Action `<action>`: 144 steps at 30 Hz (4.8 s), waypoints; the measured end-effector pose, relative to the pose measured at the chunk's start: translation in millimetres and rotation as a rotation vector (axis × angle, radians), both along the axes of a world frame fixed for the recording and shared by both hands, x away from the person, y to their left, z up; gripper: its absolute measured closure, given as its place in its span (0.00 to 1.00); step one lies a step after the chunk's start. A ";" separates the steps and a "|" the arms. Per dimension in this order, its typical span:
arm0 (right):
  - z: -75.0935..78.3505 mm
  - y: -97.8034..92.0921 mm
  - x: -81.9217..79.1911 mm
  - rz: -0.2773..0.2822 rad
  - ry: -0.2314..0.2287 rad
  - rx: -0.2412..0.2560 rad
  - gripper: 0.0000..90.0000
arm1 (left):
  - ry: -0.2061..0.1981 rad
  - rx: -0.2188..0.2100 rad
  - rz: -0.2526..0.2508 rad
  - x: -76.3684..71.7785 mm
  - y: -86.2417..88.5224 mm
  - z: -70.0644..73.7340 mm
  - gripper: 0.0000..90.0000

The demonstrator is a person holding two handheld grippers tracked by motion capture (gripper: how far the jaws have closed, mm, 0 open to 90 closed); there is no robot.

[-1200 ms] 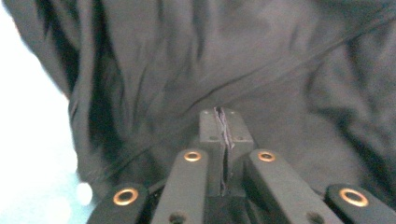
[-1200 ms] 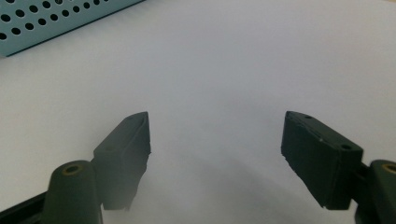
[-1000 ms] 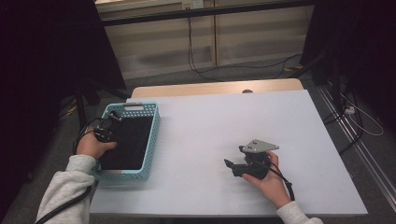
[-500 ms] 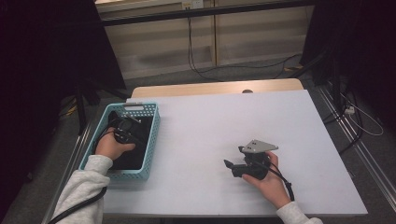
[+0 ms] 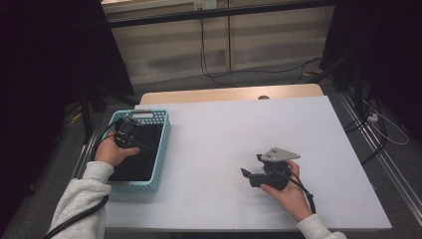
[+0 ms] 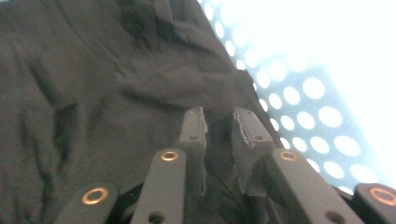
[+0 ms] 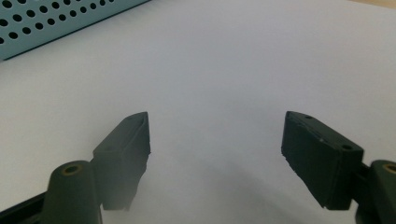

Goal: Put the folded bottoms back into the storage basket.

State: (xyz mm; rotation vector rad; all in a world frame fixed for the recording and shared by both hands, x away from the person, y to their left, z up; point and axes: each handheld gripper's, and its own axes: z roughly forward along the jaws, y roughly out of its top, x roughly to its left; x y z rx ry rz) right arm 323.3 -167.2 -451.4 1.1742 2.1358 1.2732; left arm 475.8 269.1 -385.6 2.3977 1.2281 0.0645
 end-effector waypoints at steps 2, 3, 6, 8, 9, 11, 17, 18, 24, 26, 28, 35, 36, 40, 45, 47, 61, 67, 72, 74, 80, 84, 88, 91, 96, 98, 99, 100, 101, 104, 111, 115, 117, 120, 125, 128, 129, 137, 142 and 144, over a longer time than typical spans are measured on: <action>0.2 -1.1 0.1 -0.001 -0.002 -0.001 0.26 | -0.009 0.000 -0.003 -0.3 -0.6 2.2 0.79; 0.5 -2.5 0.0 -0.005 -0.001 0.002 0.26 | -0.011 0.000 -0.006 -0.4 -1.0 4.4 0.77; 1.9 -5.9 -0.8 -0.012 -0.008 0.000 0.26 | -0.030 0.003 -0.010 -0.3 -2.4 10.2 0.68; 2.5 -6.6 -1.2 -0.012 -0.006 0.001 0.26 | -0.035 -0.012 0.008 -0.2 -4.0 15.0 0.66; 3.1 -7.5 -1.7 -0.014 -0.008 0.001 0.26 | -0.038 -0.015 0.012 -0.1 -4.6 16.5 0.65; 4.1 -9.4 -2.4 -0.017 -0.010 0.001 0.26 | -0.052 -0.015 0.013 0.0 -5.9 20.4 0.62; 6.5 -14.0 -3.9 -0.024 -0.016 0.004 0.26 | -0.087 -0.007 0.002 0.8 -7.3 32.4 0.51; 6.7 -15.1 -4.2 -0.025 -0.019 0.003 0.26 | -0.087 -0.007 0.006 1.0 -7.9 35.7 0.50; 7.6 -18.2 -5.7 -0.029 -0.017 0.003 0.26 | -0.121 -0.027 0.003 0.1 -13.7 48.0 0.41; 7.8 -18.5 -5.9 -0.031 -0.017 0.004 0.26 | -0.125 -0.037 0.005 -0.2 -15.9 49.9 0.39; 8.0 -19.0 -6.2 -0.031 -0.019 0.006 0.26 | -0.131 -0.042 0.004 -1.2 -17.9 51.3 0.37; 7.8 -22.7 -9.4 -0.031 -0.017 0.002 0.26 | -0.146 -0.051 -0.018 -3.9 -25.0 55.6 0.32; 7.9 -24.2 -9.9 -0.035 -0.016 0.007 0.26 | -0.146 -0.055 -0.026 -5.0 -28.0 56.3 0.31; 7.8 -25.5 -10.6 -0.038 -0.012 0.006 0.26 | -0.154 -0.060 -0.047 -8.2 -36.2 55.9 0.29; 7.5 -27.7 -12.5 -0.038 -0.012 0.005 0.26 | -0.152 -0.069 -0.088 -13.0 -50.7 54.4 0.27; 7.9 -29.3 -13.2 -0.040 -0.013 0.003 0.26 | -0.151 -0.072 -0.104 -13.8 -56.2 53.2 0.27; 9.0 -38.3 -16.2 -0.044 -0.008 0.018 0.25 | -0.149 -0.091 -0.176 -24.2 -90.8 41.0 0.25; 7.4 -41.8 -18.0 -0.044 0.000 0.021 0.25 | -0.143 -0.101 -0.196 -28.1 -100.7 33.7 0.25; 7.6 -42.7 -18.5 -0.041 0.002 0.020 0.25 | -0.140 -0.112 -0.217 -32.5 -110.6 29.7 0.24; 7.5 -42.8 -18.5 -0.039 0.002 0.019 0.25 | -0.140 -0.112 -0.221 -33.3 -112.2 29.0 0.24; 8.0 -43.7 -19.2 -0.033 0.002 0.020 0.25 | -0.127 -0.122 -0.236 -38.2 -121.8 21.5 0.24; 8.1 -45.6 -20.5 -0.033 0.005 0.019 0.25 | -0.125 -0.119 -0.251 -40.8 -126.0 18.6 0.24; 7.9 -49.2 -21.9 -0.034 0.010 0.021 0.25 | -0.124 -0.126 -0.260 -43.7 -130.8 16.3 0.23; 8.0 -52.0 -22.9 -0.028 0.015 0.023 0.25 | -0.122 -0.128 -0.266 -46.0 -134.0 13.6 0.22; 7.2 -56.8 -25.3 -0.026 0.024 0.023 0.25 | -0.123 -0.136 -0.283 -52.0 -139.1 9.7 0.22; 6.9 -57.5 -25.7 -0.024 0.024 0.022 0.25 | -0.125 -0.145 -0.283 -53.0 -140.1 8.8 0.22; 6.7 -58.7 -26.9 -0.022 0.027 0.019 0.25 | -0.123 -0.145 -0.284 -53.9 -140.7 8.4 0.21; 6.6 -59.2 -27.2 -0.019 0.026 0.017 0.25 | -0.124 -0.153 -0.287 -55.5 -141.8 7.1 0.21; 6.6 -59.2 -27.2 -0.019 0.026 0.017 0.25 | -0.124 -0.153 -0.287 -55.5 -141.8 7.1 0.21; 6.5 -61.0 -28.7 -0.015 0.030 0.010 0.24 | -0.120 -0.165 -0.290 -57.3 -142.5 4.5 0.21; 7.3 -67.6 -32.5 -0.014 0.034 0.010 0.24 | -0.118 -0.170 -0.291 -61.8 -143.7 -3.1 0.20; 7.0 -72.1 -34.0 -0.018 0.034 0.007 0.23 | -0.115 -0.174 -0.296 -66.2 -144.3 -7.5 0.20; 6.9 -74.3 -35.4 -0.021 0.038 0.009 0.23 | -0.114 -0.172 -0.301 -68.1 -143.6 -10.6 0.19; 6.4 -76.4 -36.6 -0.015 0.040 0.002 0.22 | -0.114 -0.171 -0.299 -69.9 -143.0 -14.1 0.19; 6.0 -78.8 -38.6 -0.013 0.048 0.000 0.22 | -0.120 -0.175 -0.294 -72.2 -141.6 -19.2 0.18; 5.8 -80.4 -39.8 -0.009 0.052 -0.001 0.21 | -0.124 -0.185 -0.285 -74.1 -140.9 -21.3 0.18; 5.8 -80.4 -39.8 -0.009 0.052 -0.001 0.21 | -0.124 -0.185 -0.285 -74.1 -140.9 -21.3 0.17; 5.6 -85.3 -42.5 -0.005 0.062 -0.003 0.21 | -0.132 -0.197 -0.267 -78.9 -137.3 -26.4 0.16; 5.1 -88.3 -44.1 -0.004 0.065 0.000 0.21 | -0.134 -0.196 -0.270 -81.9 -135.6 -30.3 0.16; 4.9 -89.7 -44.7 -0.003 0.067 -0.003 0.21 | -0.135 -0.195 -0.276 -82.7 -134.6 -30.9 0.16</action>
